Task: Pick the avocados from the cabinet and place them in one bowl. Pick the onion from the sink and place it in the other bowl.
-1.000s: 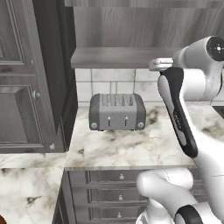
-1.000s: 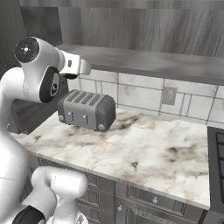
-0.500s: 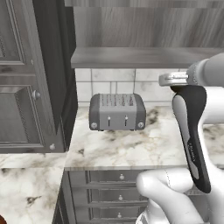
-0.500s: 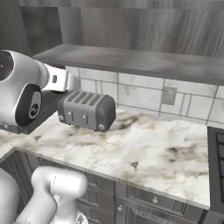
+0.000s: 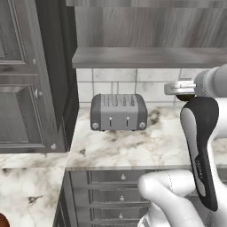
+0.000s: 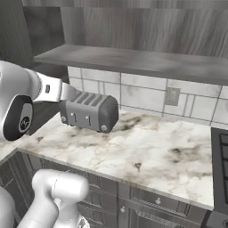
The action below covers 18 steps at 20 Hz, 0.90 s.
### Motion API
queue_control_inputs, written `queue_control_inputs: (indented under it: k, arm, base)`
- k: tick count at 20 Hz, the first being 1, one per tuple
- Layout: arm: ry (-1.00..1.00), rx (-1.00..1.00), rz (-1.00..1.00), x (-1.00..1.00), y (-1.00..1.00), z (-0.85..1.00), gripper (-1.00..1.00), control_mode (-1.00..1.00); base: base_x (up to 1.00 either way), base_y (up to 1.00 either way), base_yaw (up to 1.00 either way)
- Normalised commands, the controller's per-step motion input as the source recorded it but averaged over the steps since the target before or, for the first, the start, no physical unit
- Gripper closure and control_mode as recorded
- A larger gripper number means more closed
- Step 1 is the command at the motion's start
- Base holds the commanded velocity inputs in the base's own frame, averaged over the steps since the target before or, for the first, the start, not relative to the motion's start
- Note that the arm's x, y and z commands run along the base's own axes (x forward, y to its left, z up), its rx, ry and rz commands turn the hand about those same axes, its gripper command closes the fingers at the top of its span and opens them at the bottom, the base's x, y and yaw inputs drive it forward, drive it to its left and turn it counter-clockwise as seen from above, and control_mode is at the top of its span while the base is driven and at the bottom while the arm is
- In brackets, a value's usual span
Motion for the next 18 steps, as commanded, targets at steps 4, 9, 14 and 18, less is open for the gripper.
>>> queue_control_inputs:
  k: [4, 9, 14, 18]
  arm:
    - [0.0, 0.0, 0.0, 0.0, 0.0, 0.0, 1.0, 1.0]
    - [0.0, 0.0, 0.0, 0.0, 0.0, 0.0, 1.0, 1.0]
    - [0.0, 0.0, 0.0, 0.0, 0.0, 0.0, 1.0, 1.0]
    - [0.0, 0.0, 0.0, 0.0, 0.0, 0.0, 1.0, 1.0]
  base:
    - [-0.58, 0.0, 0.0]
    - [-0.59, 0.02, 0.0]
    - [-0.57, 0.07, 0.01]
    - [-0.34, 0.15, 0.21]
